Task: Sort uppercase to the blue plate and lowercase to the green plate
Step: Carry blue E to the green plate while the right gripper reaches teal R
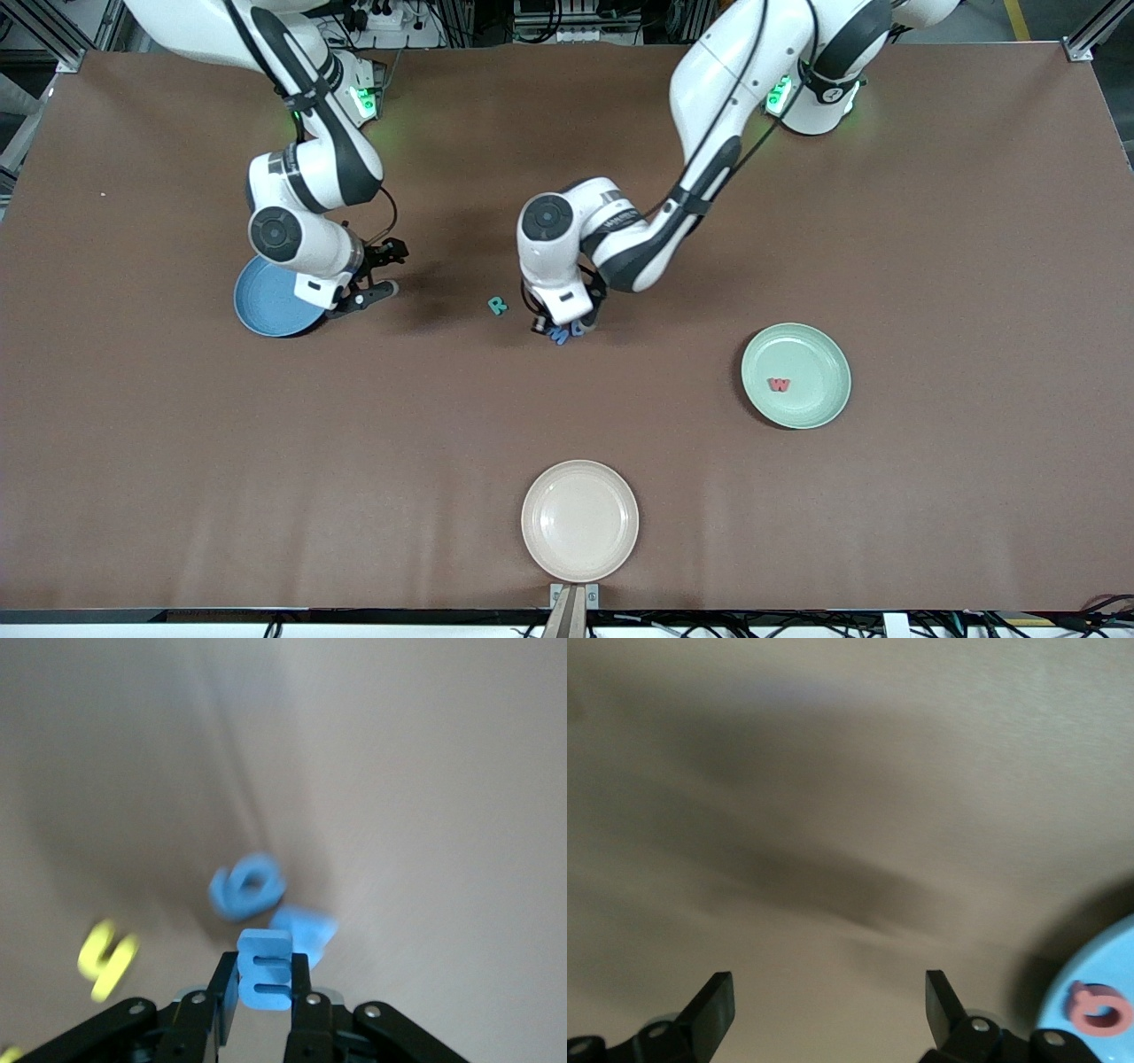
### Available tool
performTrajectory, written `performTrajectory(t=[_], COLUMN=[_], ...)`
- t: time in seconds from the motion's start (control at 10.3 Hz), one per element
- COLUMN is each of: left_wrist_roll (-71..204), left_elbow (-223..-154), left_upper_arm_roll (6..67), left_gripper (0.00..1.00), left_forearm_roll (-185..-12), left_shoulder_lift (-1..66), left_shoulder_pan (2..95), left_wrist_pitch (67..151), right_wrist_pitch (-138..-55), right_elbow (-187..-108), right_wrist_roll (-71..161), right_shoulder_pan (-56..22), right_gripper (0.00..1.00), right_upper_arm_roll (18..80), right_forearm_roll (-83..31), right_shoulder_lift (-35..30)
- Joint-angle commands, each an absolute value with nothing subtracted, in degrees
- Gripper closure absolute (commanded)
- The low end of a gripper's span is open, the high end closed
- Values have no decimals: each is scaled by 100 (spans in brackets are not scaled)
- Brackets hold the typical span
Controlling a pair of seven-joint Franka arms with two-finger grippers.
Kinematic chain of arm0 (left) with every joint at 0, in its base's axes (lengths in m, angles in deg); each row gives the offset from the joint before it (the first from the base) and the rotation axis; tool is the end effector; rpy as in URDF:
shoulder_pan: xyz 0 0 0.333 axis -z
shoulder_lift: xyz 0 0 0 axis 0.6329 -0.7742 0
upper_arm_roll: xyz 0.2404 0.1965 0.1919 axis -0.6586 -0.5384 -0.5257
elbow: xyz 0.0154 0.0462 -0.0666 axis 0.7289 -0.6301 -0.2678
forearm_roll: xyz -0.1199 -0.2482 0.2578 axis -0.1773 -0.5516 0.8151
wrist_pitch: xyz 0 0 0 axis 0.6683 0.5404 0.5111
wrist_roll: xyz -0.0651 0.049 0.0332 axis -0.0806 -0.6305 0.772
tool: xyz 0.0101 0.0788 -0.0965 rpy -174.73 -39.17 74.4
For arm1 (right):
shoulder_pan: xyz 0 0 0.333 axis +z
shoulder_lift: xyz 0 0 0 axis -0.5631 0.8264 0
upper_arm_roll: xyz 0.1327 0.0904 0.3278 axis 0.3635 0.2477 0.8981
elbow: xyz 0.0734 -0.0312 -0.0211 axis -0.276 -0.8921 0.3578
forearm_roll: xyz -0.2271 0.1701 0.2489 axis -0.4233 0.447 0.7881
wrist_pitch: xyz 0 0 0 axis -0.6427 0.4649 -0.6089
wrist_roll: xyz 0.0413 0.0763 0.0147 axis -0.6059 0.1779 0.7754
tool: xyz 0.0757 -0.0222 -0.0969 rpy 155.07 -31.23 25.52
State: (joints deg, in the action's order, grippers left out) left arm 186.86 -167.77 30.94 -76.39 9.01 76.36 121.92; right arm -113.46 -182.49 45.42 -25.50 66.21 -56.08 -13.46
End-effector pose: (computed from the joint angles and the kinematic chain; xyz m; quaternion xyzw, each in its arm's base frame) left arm 0.5324 -0.5496 0.2349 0.8003 0.5991 0.0082 0.0252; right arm 0.4529 0.1747 0.2677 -0.9737 -0.1801 0.1322 0.0445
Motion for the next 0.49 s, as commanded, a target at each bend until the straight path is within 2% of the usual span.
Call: performTrajectory(t=[0.0,0.19,0.39], left_wrist_roll=[18093,17496,16741], left_elbow=[-16923,-16923,-16975], left_upper_arm_roll=[3171,3197,3189], left_gripper=[100,100,100], left_forearm_roll=[-7722,-7749,-7968], left_shoulder_lift=[1424,1679,1812], left_shoulder_pan=[7015,6470,5881], left_wrist_pitch=[11638,11146,10811], right_wrist_pitch=[-11670,-11943,-12416], right_elbow=[-18353,-18344,-18283], right_wrist_roll=[3644,3290,2388], right_shoulder_pan=[-2522,-2417,-2373], right_gripper=[5,5,5], right_upper_arm_roll=[7197,7323,7786], right_forearm_roll=[-5562,-5571,-5667], right_shoulder_lift=[-1467,-1406,-1336])
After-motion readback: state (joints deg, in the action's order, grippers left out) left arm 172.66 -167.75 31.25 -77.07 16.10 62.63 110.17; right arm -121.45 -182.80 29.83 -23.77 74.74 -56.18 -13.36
